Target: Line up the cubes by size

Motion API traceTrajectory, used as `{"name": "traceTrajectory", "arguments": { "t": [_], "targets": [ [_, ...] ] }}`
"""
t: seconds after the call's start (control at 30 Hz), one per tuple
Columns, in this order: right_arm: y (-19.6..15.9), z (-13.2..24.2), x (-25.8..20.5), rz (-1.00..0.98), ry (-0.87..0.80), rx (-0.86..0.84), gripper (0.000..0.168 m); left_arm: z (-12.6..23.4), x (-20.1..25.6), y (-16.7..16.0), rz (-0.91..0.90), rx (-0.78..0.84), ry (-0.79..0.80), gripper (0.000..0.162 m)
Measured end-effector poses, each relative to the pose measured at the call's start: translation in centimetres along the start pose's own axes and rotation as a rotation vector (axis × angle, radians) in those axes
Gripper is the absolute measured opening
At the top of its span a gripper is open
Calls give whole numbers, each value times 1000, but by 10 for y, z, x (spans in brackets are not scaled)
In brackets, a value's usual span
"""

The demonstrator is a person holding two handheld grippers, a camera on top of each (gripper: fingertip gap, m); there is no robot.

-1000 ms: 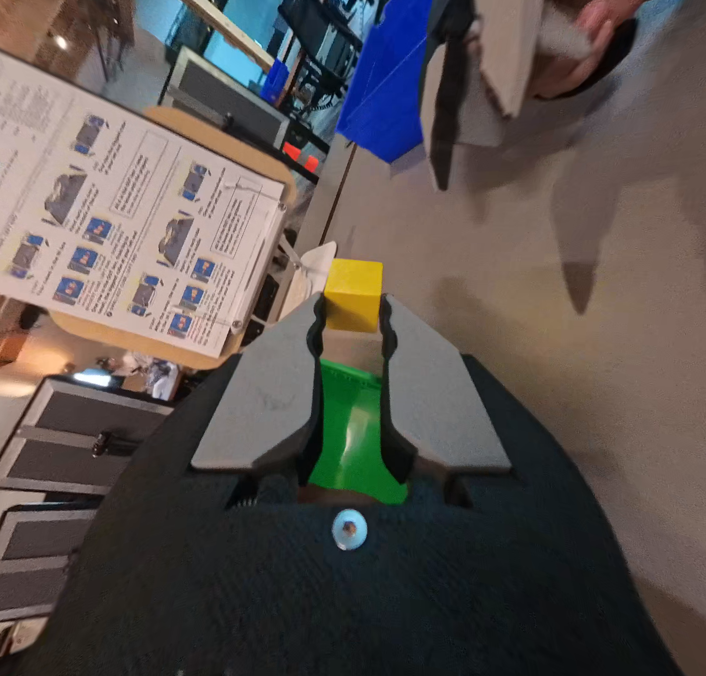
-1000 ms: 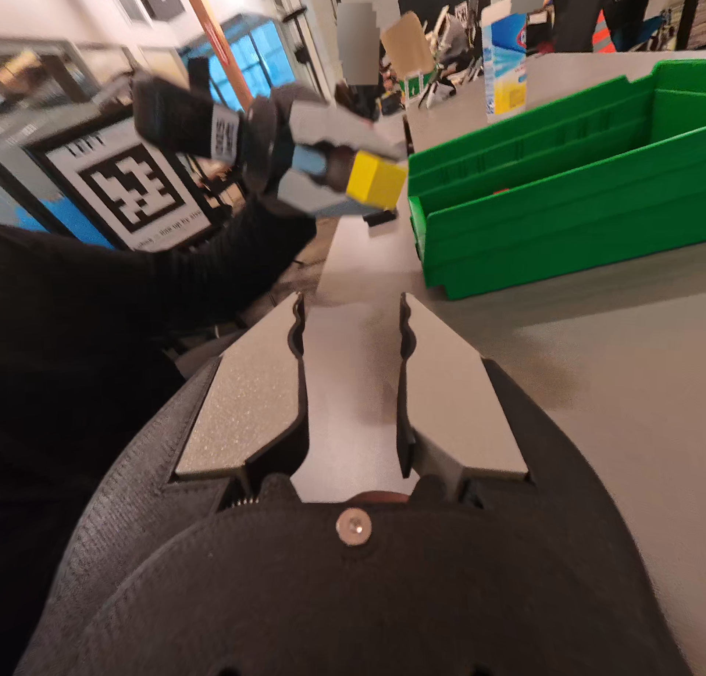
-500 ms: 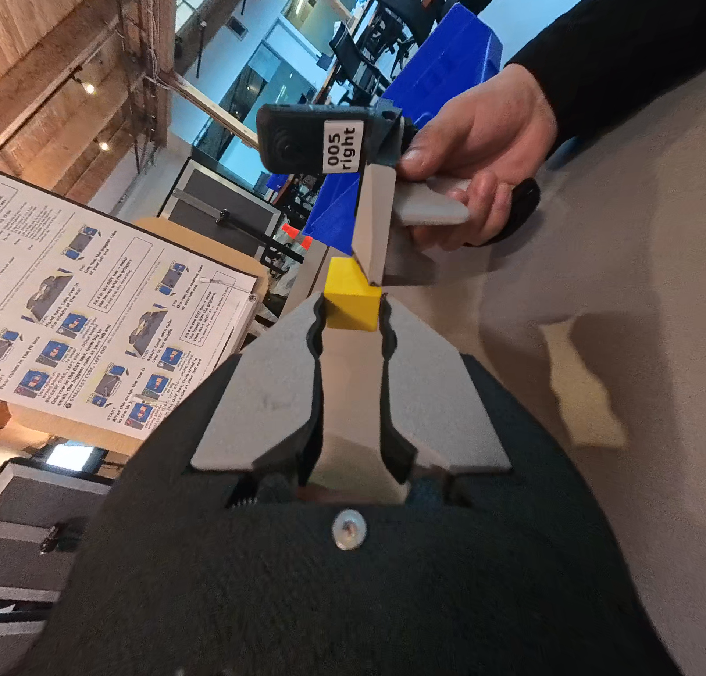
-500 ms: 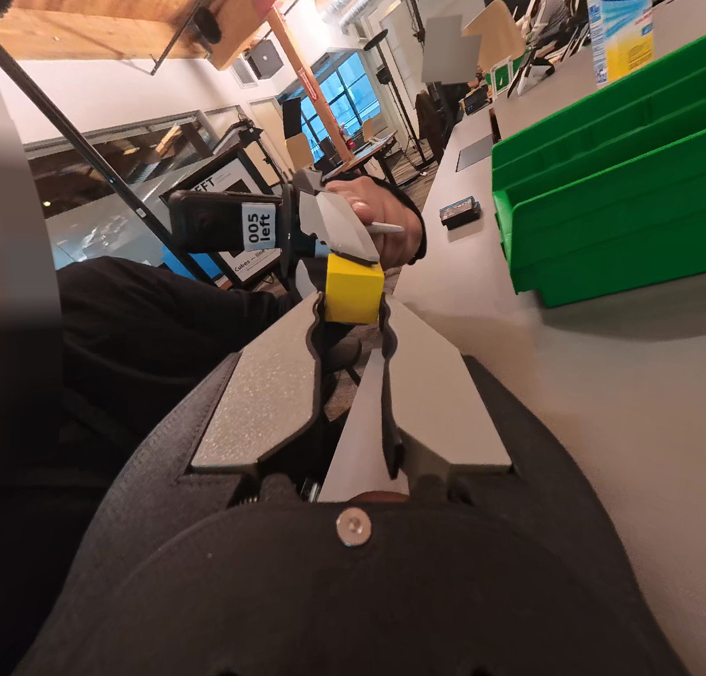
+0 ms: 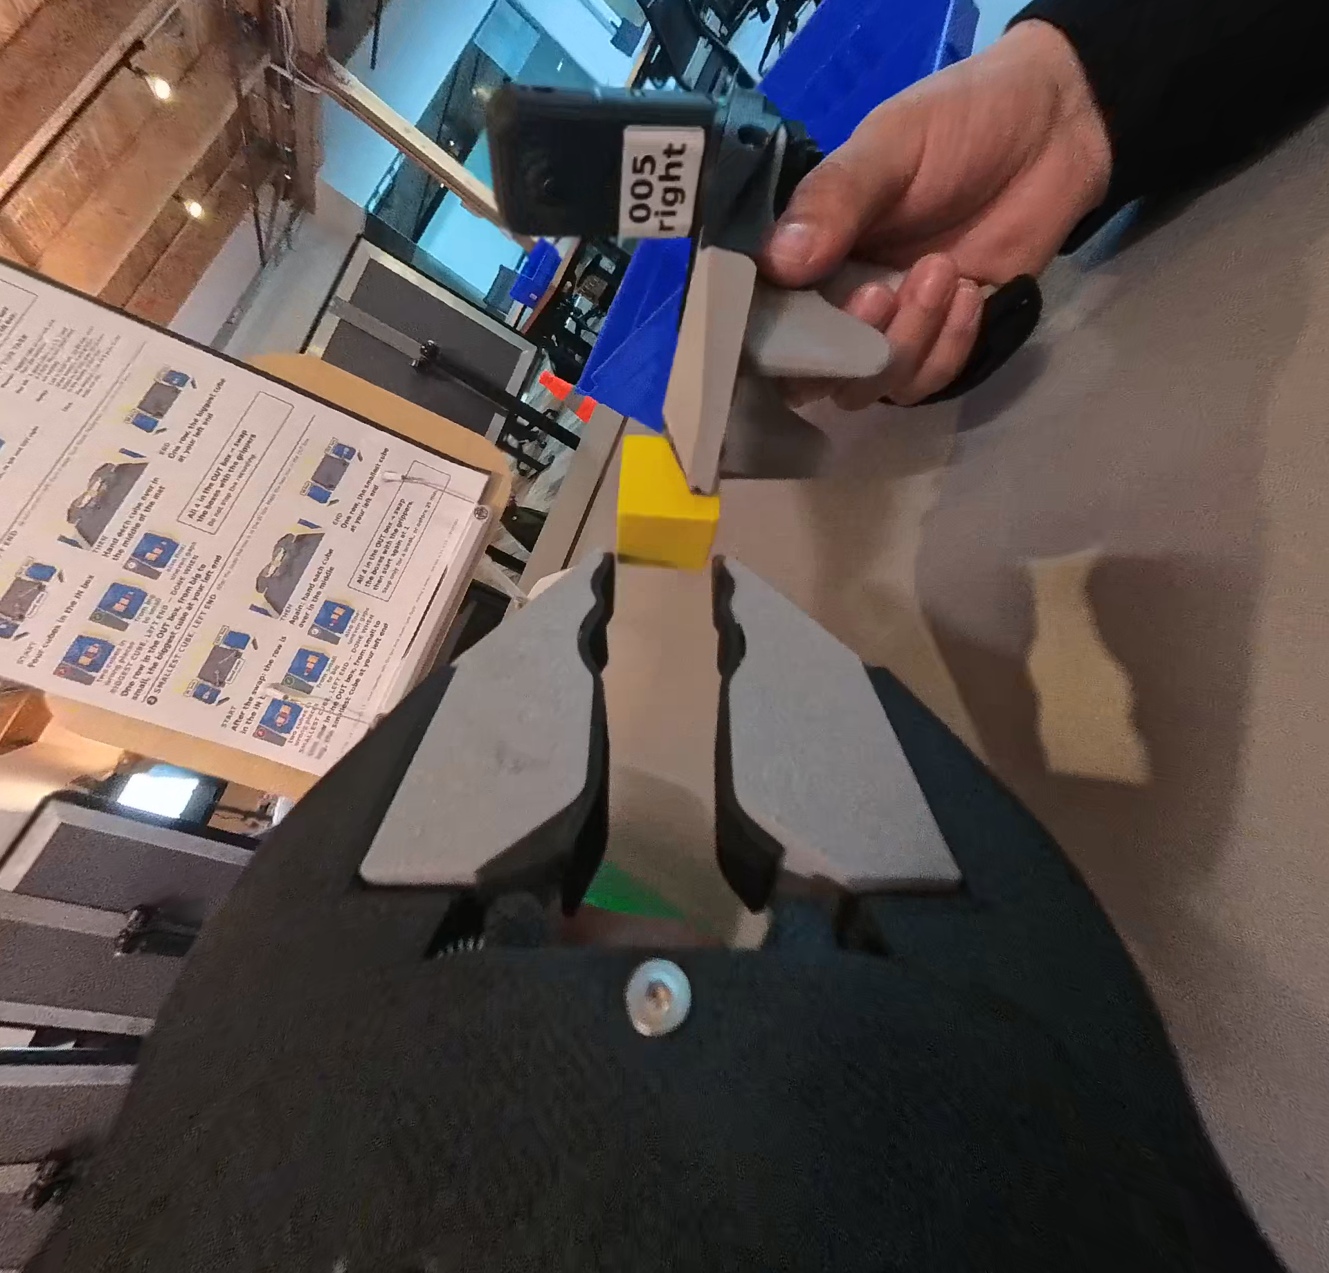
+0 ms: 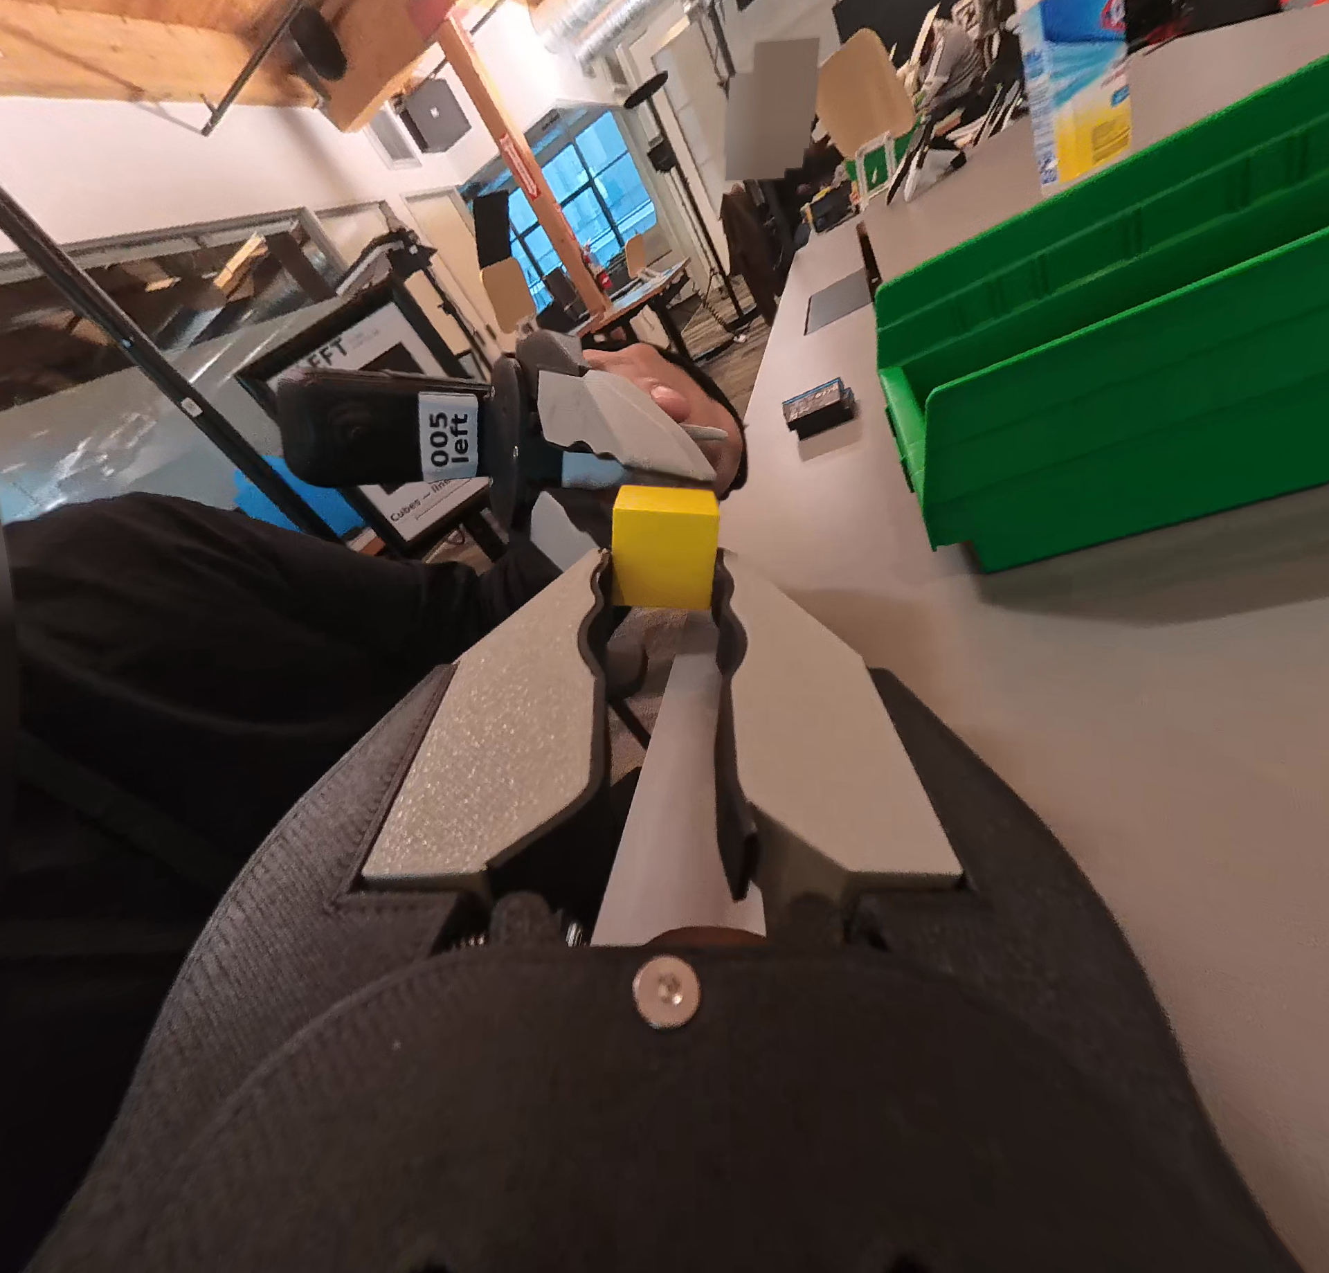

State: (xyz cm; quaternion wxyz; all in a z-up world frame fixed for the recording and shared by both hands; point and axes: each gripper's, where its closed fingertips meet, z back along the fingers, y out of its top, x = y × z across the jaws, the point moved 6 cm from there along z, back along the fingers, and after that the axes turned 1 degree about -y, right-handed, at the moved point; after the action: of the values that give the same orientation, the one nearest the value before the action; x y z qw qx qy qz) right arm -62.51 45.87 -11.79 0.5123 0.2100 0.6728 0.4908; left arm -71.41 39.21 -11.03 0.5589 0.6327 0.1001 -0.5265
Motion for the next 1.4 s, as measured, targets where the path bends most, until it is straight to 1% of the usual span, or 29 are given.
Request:
{"name": "traceTrajectory", "arguments": {
  "t": [0.07,0.1,0.13,0.17,0.27,0.37,0.43,0.5,0.57,0.6,0.67,0.7,0.77,0.93,1.1,1.3,1.4],
  "targets": [
    [7,14,-6,10,-37,36,24,9,-4,0,15,1,10,22],
    [10,24,-12,30,-66,39,24,13,-7,-1,25,-7,10,15],
    [15,36,-19,67,-106,30,24,17,-10,-3,38,-24,19,5],
    [22,52,-27,119,-163,13,24,20,-14,-6,51,-52,38,0],
    [50,121,-47,311,-415,-68,25,24,-26,-17,107,-150,101,0],
    [70,210,-43,454,-803,-269,25,23,-36,-23,184,-201,146,0],
    [68,263,-30,494,-976,-475,25,22,-38,-26,212,-214,151,0],
    [56,302,-9,484,-1057,-682,25,22,-39,-28,211,-226,163,0],
    [36,327,16,395,-1072,-868,25,22,-41,-29,214,-235,172,0],
    [27,335,28,384,-1074,-962,25,21,-42,-29,225,-241,179,0],
    [10,342,51,403,-1030,-1105,25,20,-44,-31,248,-246,186,0],
    [3,340,61,408,-987,-1146,25,19,-44,-32,254,-250,185,0],
    [-7,335,75,397,-907,-1200,25,20,-43,-35,259,-265,182,2],
    [-21,336,97,331,-831,-1371,26,20,-44,-48,270,-307,182,3],
    [-23,332,100,327,-800,-1429,26,17,-42,-55,282,-316,159,5],
    [-22,331,104,339,-836,-1445,26,17,-38,-56,275,-329,140,6],
    [-22,323,105,345,-835,-1459,26,19,-38,-52,275,-323,137,6]
  ]
}}
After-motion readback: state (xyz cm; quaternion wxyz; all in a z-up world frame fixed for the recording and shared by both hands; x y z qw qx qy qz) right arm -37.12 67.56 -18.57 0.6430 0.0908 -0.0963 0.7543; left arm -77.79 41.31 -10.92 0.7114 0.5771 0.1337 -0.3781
